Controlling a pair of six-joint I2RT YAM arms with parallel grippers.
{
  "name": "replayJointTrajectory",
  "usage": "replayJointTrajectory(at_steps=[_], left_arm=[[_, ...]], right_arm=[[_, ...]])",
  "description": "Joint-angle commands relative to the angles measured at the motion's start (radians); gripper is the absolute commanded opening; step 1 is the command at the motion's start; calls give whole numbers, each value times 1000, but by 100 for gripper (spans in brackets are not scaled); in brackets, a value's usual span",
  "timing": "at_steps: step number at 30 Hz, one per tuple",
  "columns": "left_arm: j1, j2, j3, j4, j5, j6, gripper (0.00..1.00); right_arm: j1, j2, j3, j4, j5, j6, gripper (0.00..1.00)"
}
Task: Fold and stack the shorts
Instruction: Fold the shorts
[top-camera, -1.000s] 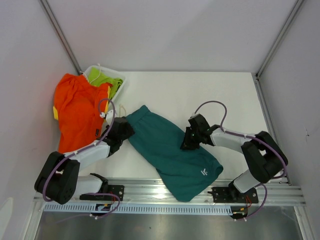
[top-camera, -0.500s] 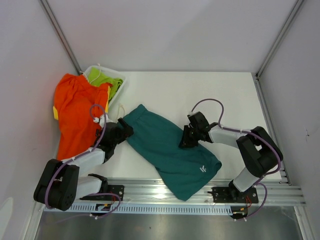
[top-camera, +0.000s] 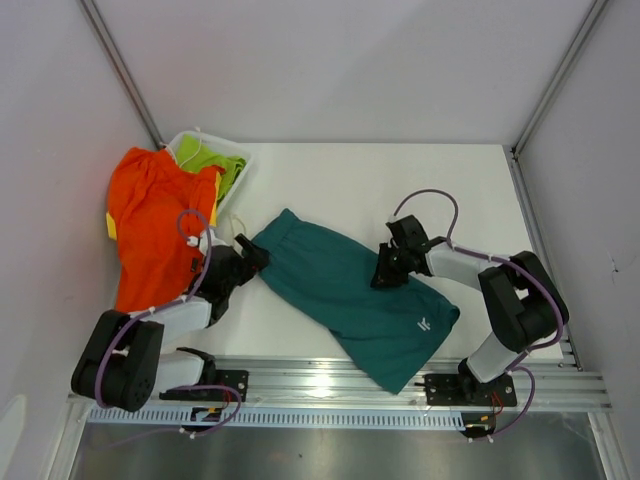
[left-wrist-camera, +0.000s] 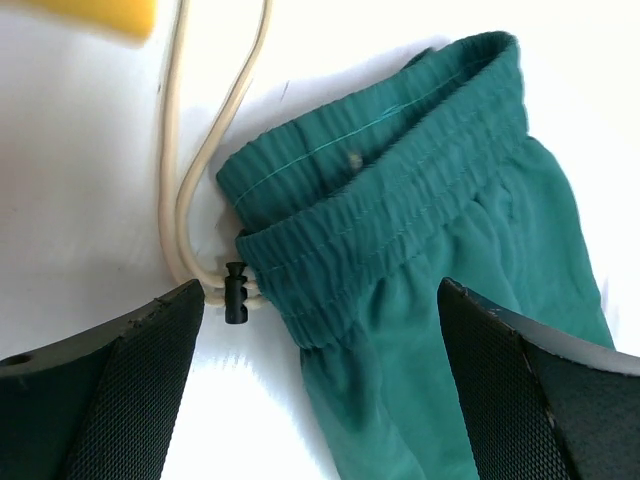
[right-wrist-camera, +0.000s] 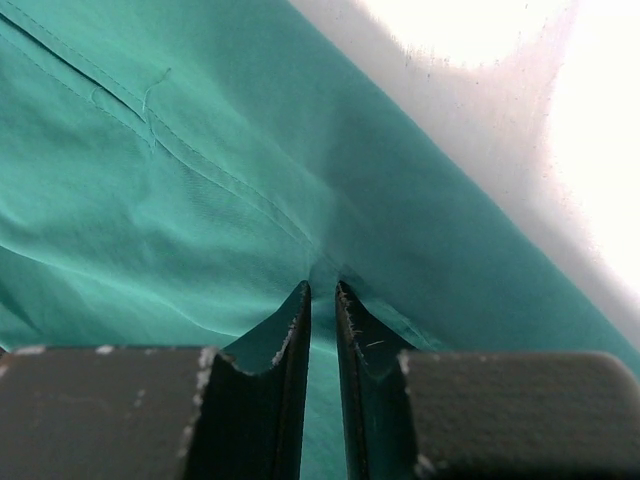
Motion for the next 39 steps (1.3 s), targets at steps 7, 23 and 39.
replayJointTrajectory(at_steps=[7,23,39], left_arm=[[8,73,-73,237,-8,-149,99],[8,122,-98,361,-11,-158,99],[8,200,-113,444,-3,-159,99]], right_arm=[[4,-22,150,-130,33,-72,25],[140,387,656,126,-197,48,39],[148,634,868,478,-254,235,40]])
